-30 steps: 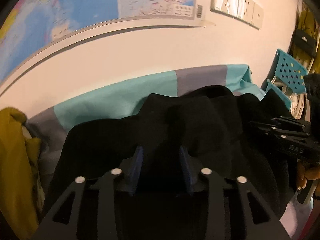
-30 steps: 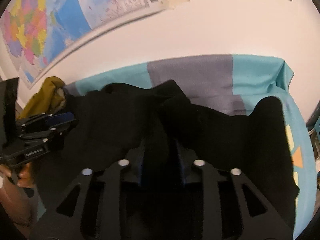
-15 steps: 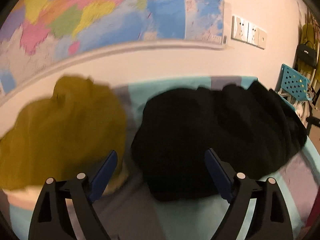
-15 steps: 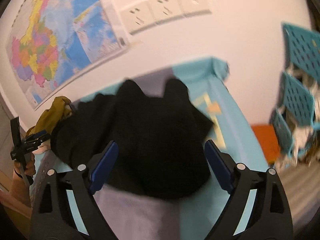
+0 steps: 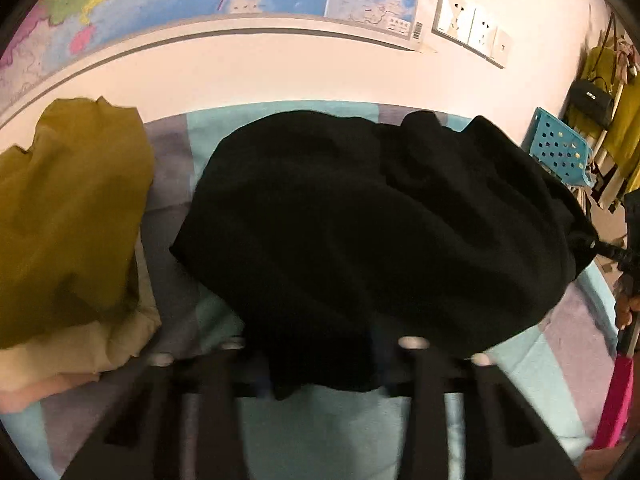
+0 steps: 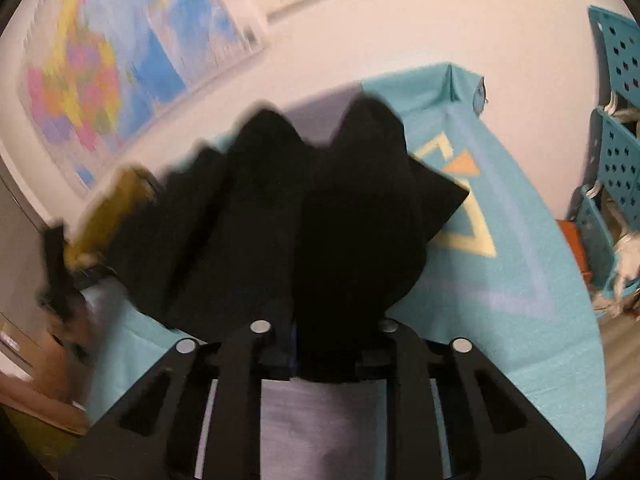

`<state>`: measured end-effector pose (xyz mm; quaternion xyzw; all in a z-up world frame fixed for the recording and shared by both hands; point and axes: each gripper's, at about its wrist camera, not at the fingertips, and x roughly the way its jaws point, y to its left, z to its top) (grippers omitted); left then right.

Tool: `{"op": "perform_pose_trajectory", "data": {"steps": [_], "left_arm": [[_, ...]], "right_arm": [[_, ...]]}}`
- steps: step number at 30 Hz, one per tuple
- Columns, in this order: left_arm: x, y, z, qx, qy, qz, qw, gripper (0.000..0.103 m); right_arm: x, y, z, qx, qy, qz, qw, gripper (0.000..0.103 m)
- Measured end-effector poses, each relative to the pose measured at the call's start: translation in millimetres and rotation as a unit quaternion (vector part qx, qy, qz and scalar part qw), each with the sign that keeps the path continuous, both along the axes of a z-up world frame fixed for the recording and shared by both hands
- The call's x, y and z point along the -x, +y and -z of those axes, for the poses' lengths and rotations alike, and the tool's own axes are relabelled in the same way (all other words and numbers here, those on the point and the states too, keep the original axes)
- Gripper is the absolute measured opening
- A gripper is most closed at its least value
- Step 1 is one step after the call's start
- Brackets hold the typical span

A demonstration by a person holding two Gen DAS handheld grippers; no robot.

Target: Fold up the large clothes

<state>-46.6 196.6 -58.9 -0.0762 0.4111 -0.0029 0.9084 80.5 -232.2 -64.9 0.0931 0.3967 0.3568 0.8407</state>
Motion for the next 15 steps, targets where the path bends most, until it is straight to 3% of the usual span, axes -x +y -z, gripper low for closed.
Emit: {"op": "perform_pose_trajectory", "data": {"steps": [4, 6, 8, 12, 13, 15], "left_arm": [[31, 16, -34, 0.077, -0.028, 0.014, 0.9965, 0.019], [53, 21, -47, 0.109, -0.035, 0.025, 0.9931, 0.018], [67, 20, -43, 0.133, -0.022, 0.034, 0.9903, 0.018], [60, 1, -2, 0.123, 0.061, 0.046, 0.9895, 0.021], [56, 1, 3, 0.123, 0.069, 0.044, 0.9891, 0.024], [54, 1, -1, 0.116, 0.057, 0.031, 0.9912, 0.037]], "right_arm": [[23, -31, -46, -0.039, -0.05, 0.01, 0.998, 0.014], [34, -50, -55, -0.053, -0.059, 0.016, 0.997, 0.014], [37, -68, -45, -0.072, -0.034, 0.025, 0.996, 0.014], [28, -65, 13, 0.02, 0.052, 0.047, 0.997, 0.018], [29, -62, 20, 0.037, 0.058, 0.044, 0.997, 0.023], [32, -64, 14, 0.065, 0.037, 0.068, 0.995, 0.044]]}}
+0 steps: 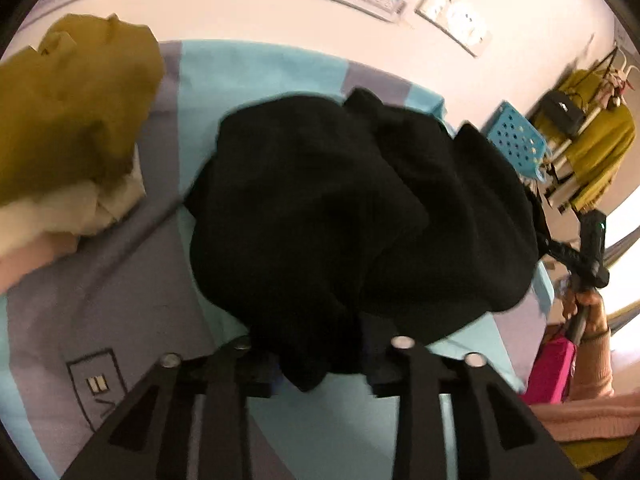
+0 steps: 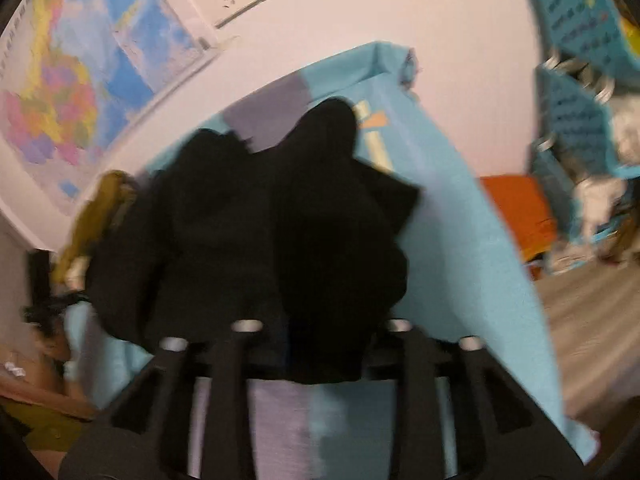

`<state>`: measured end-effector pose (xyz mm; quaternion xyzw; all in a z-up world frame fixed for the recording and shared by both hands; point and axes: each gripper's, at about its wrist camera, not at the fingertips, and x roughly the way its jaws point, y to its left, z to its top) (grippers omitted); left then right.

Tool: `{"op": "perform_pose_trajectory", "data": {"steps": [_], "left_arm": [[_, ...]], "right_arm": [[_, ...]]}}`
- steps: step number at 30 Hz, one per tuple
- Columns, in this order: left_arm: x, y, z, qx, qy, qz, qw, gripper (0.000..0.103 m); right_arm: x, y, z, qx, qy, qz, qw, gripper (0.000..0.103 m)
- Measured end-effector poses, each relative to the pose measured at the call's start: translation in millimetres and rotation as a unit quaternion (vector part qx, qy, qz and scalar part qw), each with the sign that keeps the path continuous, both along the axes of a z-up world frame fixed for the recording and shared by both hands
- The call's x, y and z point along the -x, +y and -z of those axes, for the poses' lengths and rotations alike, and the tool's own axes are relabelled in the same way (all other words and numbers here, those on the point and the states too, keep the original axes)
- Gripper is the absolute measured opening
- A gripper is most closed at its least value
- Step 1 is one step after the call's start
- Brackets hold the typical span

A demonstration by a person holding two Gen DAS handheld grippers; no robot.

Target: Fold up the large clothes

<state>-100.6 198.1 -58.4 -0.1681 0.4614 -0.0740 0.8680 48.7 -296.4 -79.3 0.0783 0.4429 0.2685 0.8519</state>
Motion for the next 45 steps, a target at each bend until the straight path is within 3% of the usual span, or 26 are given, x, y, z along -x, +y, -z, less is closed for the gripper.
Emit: {"op": "perform_pose_trajectory", "data": {"steps": [1, 3, 6, 9, 11, 13, 14, 17, 19, 21, 22, 24, 25, 26, 30, 32, 35, 41, 45], "left_arm": [[1, 1, -7, -0.012, -0.009, -0.009, 0.9998, 0.041], [4, 2, -19, -0.034, -0.027, -0.02, 0.9988, 0.057], [1, 8, -35, -0.032, -0.049, -0.021, 0.9981, 0.06], [-4, -4, -55, -0.101, -0.083, -0.038, 0.9907, 0.063], [-14, -10, -67, -0.128, -0.108, -0.049, 0.9847, 0.066], [-24, -20, -73, -0.131, -0.12, -0.031, 0.9837, 0.069], [-31, -27, -73, -0.134, -0.12, -0.008, 0.9837, 0.075], [-61, -48, -53, -0.162, -0.073, 0.033, 0.9835, 0.075], [-78, -56, -36, -0.171, -0.04, 0.043, 0.9834, 0.074], [-93, -61, -17, -0.18, -0.006, 0.048, 0.9825, 0.07], [-102, -63, -8, -0.19, 0.009, 0.045, 0.9807, 0.066], [-110, -62, 0, -0.186, 0.017, 0.037, 0.9817, 0.048], [-114, -60, -1, -0.178, 0.015, 0.036, 0.9833, 0.044], [-115, -60, -1, -0.166, 0.014, 0.037, 0.9854, 0.028], [-113, -55, -27, -0.162, -0.024, 0.012, 0.9864, 0.013], [-109, -46, -43, -0.14, -0.054, -0.001, 0.9887, 0.012], [-109, -40, -56, -0.123, -0.087, -0.018, 0.9884, 0.012], [-132, -48, -14, -0.163, -0.015, -0.011, 0.9864, 0.016], [-124, -53, -19, -0.179, -0.032, -0.019, 0.9832, 0.025]], "right_arm": [[3, -3, -7, 0.005, -0.013, 0.012, 1.0, 0.054], [8, -9, -25, 0.014, -0.045, 0.033, 0.998, 0.056], [16, -7, -54, 0.002, -0.095, 0.033, 0.995, 0.059], [20, 17, -65, -0.024, -0.118, -0.019, 0.993, 0.059], [17, 50, -58, 0.008, -0.124, -0.057, 0.991, 0.058], [12, 75, -48, 0.041, -0.116, -0.078, 0.989, 0.058], [8, 85, -41, 0.05, -0.105, -0.092, 0.989, 0.057], [-6, 114, -12, 0.097, -0.08, -0.115, 0.985, 0.059], [-11, 122, 0, 0.101, -0.066, -0.121, 0.985, 0.065], [-14, 127, 5, 0.105, -0.069, -0.122, 0.985, 0.066], [-15, 128, 5, 0.104, -0.071, -0.125, 0.984, 0.059], [-14, 133, 5, 0.097, -0.071, -0.138, 0.983, 0.029], [-15, 135, 5, 0.088, -0.066, -0.145, 0.983, 0.009], [-16, 138, 3, 0.09, -0.068, -0.144, 0.983, 0.008], [-14, 130, -26, 0.068, -0.118, -0.111, 0.984, 0.005], [-13, 114, -49, 0.028, -0.154, -0.084, 0.984, 0.005], [-14, 115, -53, 0.048, -0.182, -0.063, 0.98, 0.005], [-35, 131, -3, 0.087, -0.086, -0.092, 0.988, 0.005], [-34, 129, -2, 0.082, -0.08, -0.09, 0.989, 0.009]]}}
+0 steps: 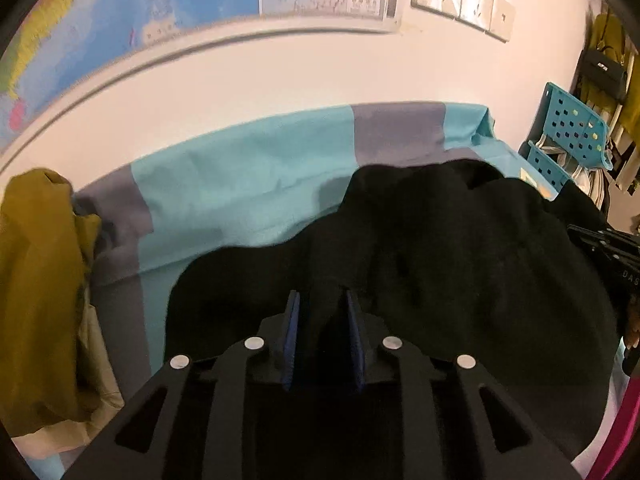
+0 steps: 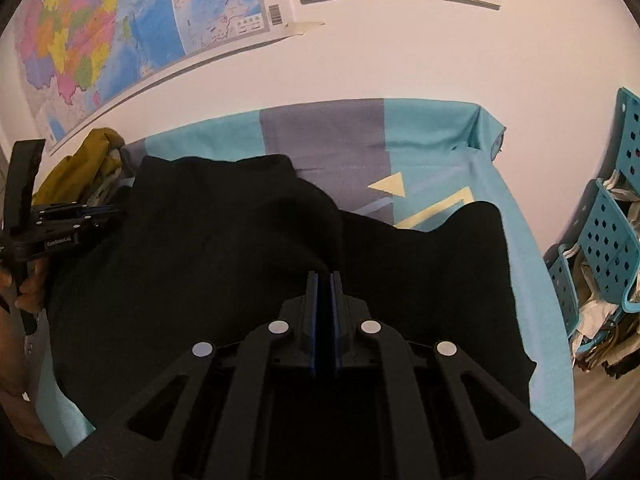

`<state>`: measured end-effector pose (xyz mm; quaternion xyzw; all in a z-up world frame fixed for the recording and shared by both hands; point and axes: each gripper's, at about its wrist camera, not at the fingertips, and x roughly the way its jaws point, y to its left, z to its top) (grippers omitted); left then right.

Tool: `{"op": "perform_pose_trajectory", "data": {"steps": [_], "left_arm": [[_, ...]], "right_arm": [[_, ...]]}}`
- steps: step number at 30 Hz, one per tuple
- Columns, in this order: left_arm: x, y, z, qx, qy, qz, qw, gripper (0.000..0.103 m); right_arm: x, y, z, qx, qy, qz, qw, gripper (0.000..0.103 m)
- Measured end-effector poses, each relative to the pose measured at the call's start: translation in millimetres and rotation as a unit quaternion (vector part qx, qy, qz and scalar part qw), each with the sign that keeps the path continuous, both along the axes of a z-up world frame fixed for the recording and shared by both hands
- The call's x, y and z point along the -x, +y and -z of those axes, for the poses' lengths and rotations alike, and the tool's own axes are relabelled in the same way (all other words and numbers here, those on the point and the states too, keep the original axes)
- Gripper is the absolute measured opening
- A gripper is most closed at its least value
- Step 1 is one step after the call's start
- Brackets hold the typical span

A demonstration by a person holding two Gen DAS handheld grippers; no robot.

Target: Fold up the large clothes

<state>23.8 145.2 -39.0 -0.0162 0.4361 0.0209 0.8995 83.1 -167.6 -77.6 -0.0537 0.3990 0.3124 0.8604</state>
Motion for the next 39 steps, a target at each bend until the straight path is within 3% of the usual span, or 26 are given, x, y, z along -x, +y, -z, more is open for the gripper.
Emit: {"op": "perform_pose_trajectory", "data": {"steps": [3, 7, 11, 14, 18, 20, 22, 27, 29, 34, 38, 39], "left_arm": [[9, -3, -8, -0.015, -0.017, -0.006, 0.9997, 0.028], [11, -9, -11, -0.024, -0.029, -0.005, 0.9993, 0.031], [15, -9, -14, -0.02, -0.033, -0.006, 0.9992, 0.034], [21, -8, -17, -0.019, -0.039, -0.007, 0.999, 0.043], [27, -9, -20, -0.016, -0.042, -0.001, 0.999, 0.044], [29, -9, -19, -0.019, -0.043, -0.001, 0.9989, 0.045], [30, -11, -17, -0.023, -0.042, 0.004, 0.9989, 0.055], [16, -1, 10, -0.017, -0.006, -0.013, 0.9998, 0.056], [11, 5, 19, -0.008, 0.01, -0.018, 0.9998, 0.057], [25, 5, 4, -0.004, -0.015, -0.02, 0.9997, 0.059], [53, -3, -15, 0.005, -0.049, 0.012, 0.9987, 0.06], [58, -5, -16, 0.013, -0.052, 0.023, 0.9983, 0.065]], "right_arm": [[3, -3, -5, -0.008, 0.0, 0.004, 1.0, 0.018], [9, -12, -17, -0.031, -0.005, 0.013, 0.999, 0.043], [21, -17, -33, -0.041, -0.024, 0.009, 0.999, 0.045], [33, -15, -47, -0.057, -0.038, -0.016, 0.998, 0.045], [48, 5, -51, -0.05, -0.046, -0.061, 0.996, 0.045], [50, 17, -43, -0.04, -0.039, -0.078, 0.995, 0.045], [45, 30, -28, -0.027, -0.022, -0.084, 0.996, 0.045], [22, 44, 16, 0.008, 0.017, -0.064, 0.998, 0.044], [20, 43, 17, 0.0, 0.023, -0.059, 0.998, 0.044], [34, 12, -15, -0.048, 0.002, -0.041, 0.998, 0.049], [43, -27, -28, -0.065, -0.006, -0.013, 0.998, 0.049], [42, -37, -26, -0.064, 0.0, -0.004, 0.998, 0.049]]}}
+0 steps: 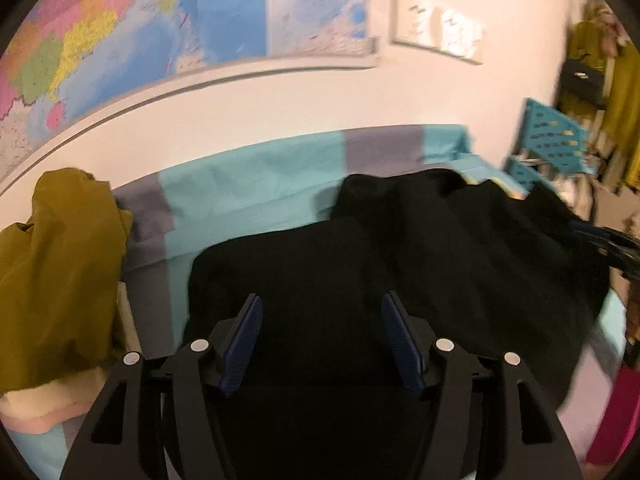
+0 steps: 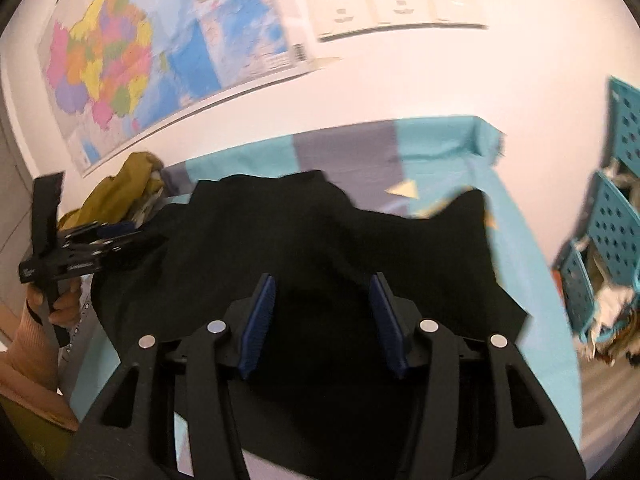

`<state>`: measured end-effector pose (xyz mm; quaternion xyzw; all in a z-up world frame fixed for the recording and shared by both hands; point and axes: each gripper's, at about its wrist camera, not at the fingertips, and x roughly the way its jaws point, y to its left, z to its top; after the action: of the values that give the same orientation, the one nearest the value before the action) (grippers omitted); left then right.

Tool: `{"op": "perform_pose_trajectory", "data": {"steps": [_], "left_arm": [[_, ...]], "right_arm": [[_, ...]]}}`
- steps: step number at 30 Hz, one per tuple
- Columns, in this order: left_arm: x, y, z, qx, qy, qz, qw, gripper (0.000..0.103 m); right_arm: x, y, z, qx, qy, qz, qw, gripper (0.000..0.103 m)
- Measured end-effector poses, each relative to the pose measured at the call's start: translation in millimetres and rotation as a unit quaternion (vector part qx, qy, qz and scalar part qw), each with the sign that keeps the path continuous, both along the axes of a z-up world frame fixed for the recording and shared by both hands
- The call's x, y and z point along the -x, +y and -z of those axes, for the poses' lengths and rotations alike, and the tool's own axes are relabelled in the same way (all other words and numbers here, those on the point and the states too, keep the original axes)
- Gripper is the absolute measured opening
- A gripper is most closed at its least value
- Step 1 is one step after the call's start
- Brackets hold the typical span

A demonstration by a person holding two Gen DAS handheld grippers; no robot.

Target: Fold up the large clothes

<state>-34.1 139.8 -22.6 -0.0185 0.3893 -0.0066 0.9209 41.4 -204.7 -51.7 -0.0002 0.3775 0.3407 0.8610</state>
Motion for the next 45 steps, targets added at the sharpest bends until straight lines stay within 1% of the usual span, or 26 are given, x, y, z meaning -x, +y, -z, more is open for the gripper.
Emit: {"op": "perform_pose_trajectory", "data": {"steps": [1, 2, 4, 5, 7, 9, 10, 12, 14, 15, 19, 21, 22, 23, 24, 26, 27, 28, 31, 34, 36, 39, 42, 45], "left_arm": [[4, -2, 1, 0.008, 0.0, 0.013, 0.9999, 0.068], [7, -5, 4, 0.009, 0.003, 0.019, 0.9998, 0.069], [5, -7, 18, -0.001, 0.02, 0.017, 0.9996, 0.069], [2, -7, 24, -0.001, 0.029, 0.011, 0.9995, 0.071], [1, -3, 30, 0.017, 0.03, 0.006, 0.9994, 0.073], [-1, 0, 30, 0.026, 0.029, -0.003, 0.9992, 0.074], [0, 0, 28, 0.026, 0.029, -0.006, 0.9992, 0.074], [5, -3, 22, 0.011, 0.022, -0.012, 0.9996, 0.073], [10, -2, 18, 0.004, 0.017, -0.016, 0.9997, 0.073], [13, -1, 17, 0.003, 0.015, -0.019, 0.9997, 0.073], [28, 1, 15, -0.007, 0.012, -0.037, 0.9992, 0.073], [34, 2, 16, -0.005, 0.012, -0.041, 0.9991, 0.073], [36, 3, 18, 0.0, 0.013, -0.042, 0.999, 0.073], [37, 5, 19, 0.004, 0.014, -0.043, 0.999, 0.073], [37, 7, 21, 0.009, 0.014, -0.044, 0.9989, 0.075], [36, 10, 25, 0.018, 0.015, -0.05, 0.9985, 0.077], [36, 11, 26, 0.021, 0.016, -0.052, 0.9983, 0.078], [35, 11, 28, 0.022, 0.017, -0.056, 0.998, 0.078], [37, 10, 27, 0.022, 0.016, -0.06, 0.9978, 0.078], [42, 10, 22, 0.01, 0.01, -0.065, 0.9978, 0.082], [48, 7, 17, 0.0, -0.002, -0.061, 0.9981, 0.082], [56, 4, 13, -0.007, -0.008, -0.054, 0.9985, 0.083], [59, 4, 14, -0.013, -0.005, -0.053, 0.9985, 0.083], [57, 10, 21, 0.001, 0.002, -0.057, 0.9983, 0.083]], "right_arm": [[-2, -8, 4, 0.005, 0.006, 0.011, 1.0, 0.048], [-4, -13, 9, 0.011, 0.009, 0.021, 1.0, 0.047], [-14, -23, 19, 0.028, 0.016, 0.047, 0.998, 0.043], [-18, -28, 24, 0.03, 0.017, 0.054, 0.998, 0.042], [-23, -32, 31, 0.019, 0.022, 0.061, 0.998, 0.042], [-23, -32, 29, 0.012, 0.023, 0.069, 0.997, 0.042], [-22, -32, 27, 0.009, 0.021, 0.069, 0.997, 0.043], [-15, -35, 18, -0.007, 0.016, 0.066, 0.998, 0.044], [-6, -39, 10, -0.025, 0.012, 0.056, 0.998, 0.047], [1, -40, 4, -0.031, 0.007, 0.049, 0.998, 0.047], [25, -44, -5, -0.037, -0.006, 0.019, 0.999, 0.049], [32, -43, 1, -0.031, 0.004, 0.002, 1.0, 0.049], [32, -43, 5, -0.018, 0.005, 0.006, 1.0, 0.049], [31, -42, 11, -0.001, 0.009, 0.015, 1.0, 0.045], [27, -44, 18, 0.006, 0.019, 0.022, 1.0, 0.042], [22, -49, 28, -0.012, 0.036, 0.033, 0.999, 0.038], [21, -50, 30, -0.021, 0.042, 0.042, 0.998, 0.038], [22, -49, 30, -0.021, 0.04, 0.043, 0.998, 0.039], [29, -42, 23, -0.014, 0.028, 0.043, 0.999, 0.049], [40, -35, 5, -0.023, 0.005, 0.025, 0.999, 0.05], [51, -26, -8, -0.013, -0.022, 0.01, 1.0, 0.054], [61, -7, -16, -0.022, -0.029, -0.03, 0.999, 0.054], [72, 20, -15, -0.013, -0.035, -0.072, 0.997, 0.054], [76, 48, 0, 0.008, -0.024, -0.1, 0.995, 0.054]]}}
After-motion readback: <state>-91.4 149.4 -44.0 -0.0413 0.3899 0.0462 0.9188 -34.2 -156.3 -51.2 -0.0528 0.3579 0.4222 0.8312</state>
